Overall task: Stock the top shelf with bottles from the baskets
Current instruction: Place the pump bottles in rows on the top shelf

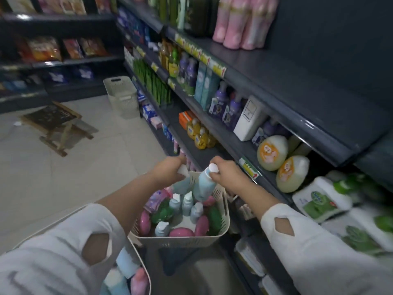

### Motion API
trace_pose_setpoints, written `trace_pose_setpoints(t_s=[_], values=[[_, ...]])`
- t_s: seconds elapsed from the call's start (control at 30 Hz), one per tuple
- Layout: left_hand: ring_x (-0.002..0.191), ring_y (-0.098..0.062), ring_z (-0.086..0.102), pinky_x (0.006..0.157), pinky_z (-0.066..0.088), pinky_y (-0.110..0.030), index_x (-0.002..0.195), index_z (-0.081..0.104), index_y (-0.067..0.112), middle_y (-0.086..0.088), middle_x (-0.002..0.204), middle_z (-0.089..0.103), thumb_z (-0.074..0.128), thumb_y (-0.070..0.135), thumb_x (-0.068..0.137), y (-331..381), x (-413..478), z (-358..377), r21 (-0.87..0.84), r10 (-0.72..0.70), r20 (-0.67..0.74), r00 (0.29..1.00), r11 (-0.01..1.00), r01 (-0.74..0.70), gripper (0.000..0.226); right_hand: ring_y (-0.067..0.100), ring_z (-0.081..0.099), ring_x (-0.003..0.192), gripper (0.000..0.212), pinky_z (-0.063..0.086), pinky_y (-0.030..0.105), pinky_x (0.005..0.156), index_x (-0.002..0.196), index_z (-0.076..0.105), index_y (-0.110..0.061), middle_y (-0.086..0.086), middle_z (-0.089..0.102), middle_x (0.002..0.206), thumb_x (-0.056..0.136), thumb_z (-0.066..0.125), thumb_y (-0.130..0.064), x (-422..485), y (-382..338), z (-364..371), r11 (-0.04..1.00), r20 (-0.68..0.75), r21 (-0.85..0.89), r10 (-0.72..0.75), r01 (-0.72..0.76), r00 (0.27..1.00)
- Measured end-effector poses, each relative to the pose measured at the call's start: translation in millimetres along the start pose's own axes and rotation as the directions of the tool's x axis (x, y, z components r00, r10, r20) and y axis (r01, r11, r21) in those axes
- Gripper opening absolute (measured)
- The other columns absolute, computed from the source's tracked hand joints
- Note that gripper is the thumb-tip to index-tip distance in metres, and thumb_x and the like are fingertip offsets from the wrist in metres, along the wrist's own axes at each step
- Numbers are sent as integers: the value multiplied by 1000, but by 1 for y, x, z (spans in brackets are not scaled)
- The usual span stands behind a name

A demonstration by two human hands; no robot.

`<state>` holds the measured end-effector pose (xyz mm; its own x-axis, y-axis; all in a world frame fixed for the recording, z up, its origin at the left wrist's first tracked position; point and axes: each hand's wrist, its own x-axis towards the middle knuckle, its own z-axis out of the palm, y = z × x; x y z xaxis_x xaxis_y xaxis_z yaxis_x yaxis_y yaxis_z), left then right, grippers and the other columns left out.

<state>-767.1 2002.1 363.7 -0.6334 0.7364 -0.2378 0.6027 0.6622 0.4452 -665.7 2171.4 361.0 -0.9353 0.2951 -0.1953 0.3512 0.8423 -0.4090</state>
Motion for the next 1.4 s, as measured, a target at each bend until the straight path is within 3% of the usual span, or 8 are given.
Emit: trace_pose_setpoints(t_s=[0.27, 0.5, 0.63, 0.87, 0.97, 1.1, 1.27, 1.4], values=[[81, -17, 51, 56, 35, -24, 89, 51, 14, -1, 87, 55, 70, 31, 81, 80, -46, -72, -198, 213, -222, 952, 946, -257, 27, 32, 57, 106, 33, 41, 34, 83, 118, 55, -12, 16, 63, 112, 92, 57, -32, -82, -24, -90, 992, -327, 99, 107, -78, 939], [80, -17, 50, 55, 33, -25, 85, 51, 13, 1, 80, 52, 68, 32, 82, 178, -68, -118, -206, 328, -316, 890, 892, -402, 26, 28, 59, 92, 19, 48, 37, 78, 96, 54, -20, 10, 64, 101, 90, 56, -38, -159, -18, -180, 976, -555, 176, 203, -125, 807], [88, -18, 54, 65, 39, -27, 96, 58, 14, 0, 91, 58, 68, 35, 81, 242, -68, -135, -221, 432, -330, 839, 829, -514, 28, 25, 59, 85, 17, 51, 39, 75, 87, 52, -23, 5, 63, 93, 88, 54, -39, -199, -2, -229, 970, -640, 183, 241, -160, 729], [70, -9, 50, 58, 38, -25, 89, 58, 13, 7, 76, 55, 68, 33, 82, 361, -56, -152, -329, 543, -399, 739, 667, -668, 23, 21, 57, 82, 13, 49, 36, 71, 85, 50, -23, -4, 58, 82, 89, 52, -35, -251, 51, -311, 960, -747, 172, 274, -222, 605], [69, -7, 50, 57, 38, -23, 90, 57, 12, 7, 77, 55, 66, 33, 84, 403, -46, -145, -336, 579, -392, 715, 633, -697, 23, 22, 57, 91, 15, 52, 39, 77, 92, 53, -18, 0, 61, 101, 91, 51, -33, -269, 82, -336, 944, -756, 207, 320, -255, 571], [73, -10, 50, 57, 38, -24, 95, 55, 13, 6, 83, 54, 62, 34, 87, 446, -27, -127, -391, 585, -358, 728, 614, -686, 23, 27, 58, 92, 20, 51, 38, 80, 100, 53, -14, -3, 58, 106, 92, 49, -32, -285, 121, -351, 913, -751, 208, 380, -352, 540], [79, -13, 52, 62, 46, -25, 100, 53, 14, 3, 89, 54, 60, 32, 89, 482, -5, -107, -429, 600, -293, 745, 614, -663, 22, 28, 58, 87, 20, 49, 37, 75, 102, 50, -15, 8, 60, 109, 93, 46, -32, -292, 163, -361, 876, -735, 220, 438, -429, 518], [86, -18, 54, 72, 48, -33, 102, 51, 14, 0, 96, 55, 59, 30, 90, 500, 19, -95, -428, 597, -244, 764, 640, -637, 21, 27, 53, 88, 32, 43, 33, 69, 120, 48, -11, 10, 58, 110, 95, 45, -31, -287, 185, -366, 850, -713, 189, 463, -491, 527]])
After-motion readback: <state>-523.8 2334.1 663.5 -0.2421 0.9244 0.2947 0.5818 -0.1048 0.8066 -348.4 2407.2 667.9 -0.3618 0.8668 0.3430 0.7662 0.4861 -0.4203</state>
